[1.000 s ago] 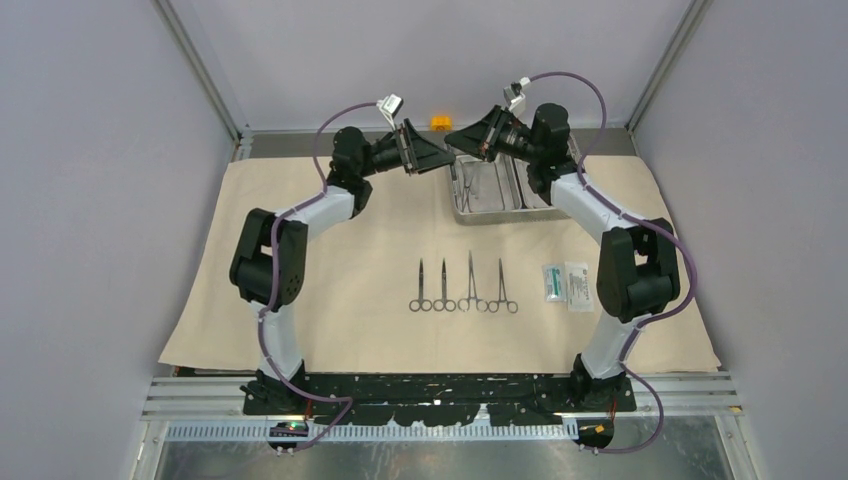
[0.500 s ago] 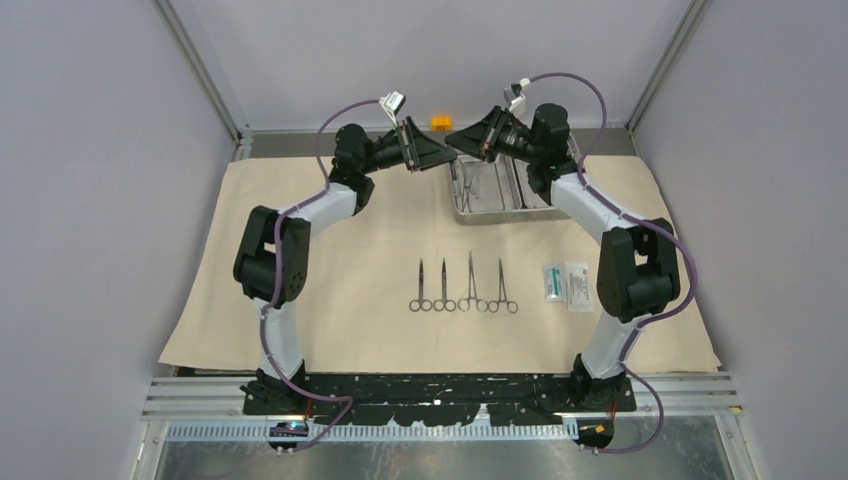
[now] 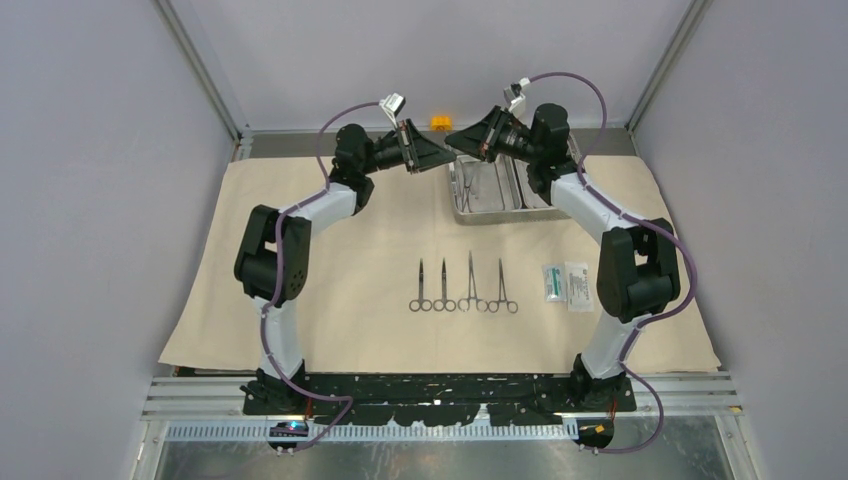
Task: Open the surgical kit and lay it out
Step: Place the medical item in the surgical kit.
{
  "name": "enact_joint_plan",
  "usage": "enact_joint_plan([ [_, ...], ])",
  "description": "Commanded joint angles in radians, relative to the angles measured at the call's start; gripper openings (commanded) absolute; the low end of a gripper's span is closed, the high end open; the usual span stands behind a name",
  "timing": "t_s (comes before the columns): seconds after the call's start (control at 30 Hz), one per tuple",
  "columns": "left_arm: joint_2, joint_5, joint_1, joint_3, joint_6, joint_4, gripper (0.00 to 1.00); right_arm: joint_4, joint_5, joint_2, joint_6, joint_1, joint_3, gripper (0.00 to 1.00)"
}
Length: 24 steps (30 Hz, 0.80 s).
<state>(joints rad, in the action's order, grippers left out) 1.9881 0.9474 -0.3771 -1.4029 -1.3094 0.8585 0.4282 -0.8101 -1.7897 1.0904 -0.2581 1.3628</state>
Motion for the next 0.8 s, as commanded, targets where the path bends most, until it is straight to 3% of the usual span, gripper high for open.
enact_joint_plan([
  [0.0, -0.014, 0.016, 0.008, -0.038, 0.028, 0.028, 0.1, -0.012, 0.005, 0.056, -0.035, -0.005, 0.017, 0.08],
  [0.3, -0.052, 0.021, 0.01, 0.009, 0.095, -0.026, 0.0, -0.08, -0.026, 0.056, -0.12, -0.004, 0.078, 0.2],
  [0.77, -0.107, 0.072, 0.01, 0.085, 0.181, -0.069, 0.0, -0.297, -0.008, 0.067, -0.349, -0.002, 0.153, 0.3],
])
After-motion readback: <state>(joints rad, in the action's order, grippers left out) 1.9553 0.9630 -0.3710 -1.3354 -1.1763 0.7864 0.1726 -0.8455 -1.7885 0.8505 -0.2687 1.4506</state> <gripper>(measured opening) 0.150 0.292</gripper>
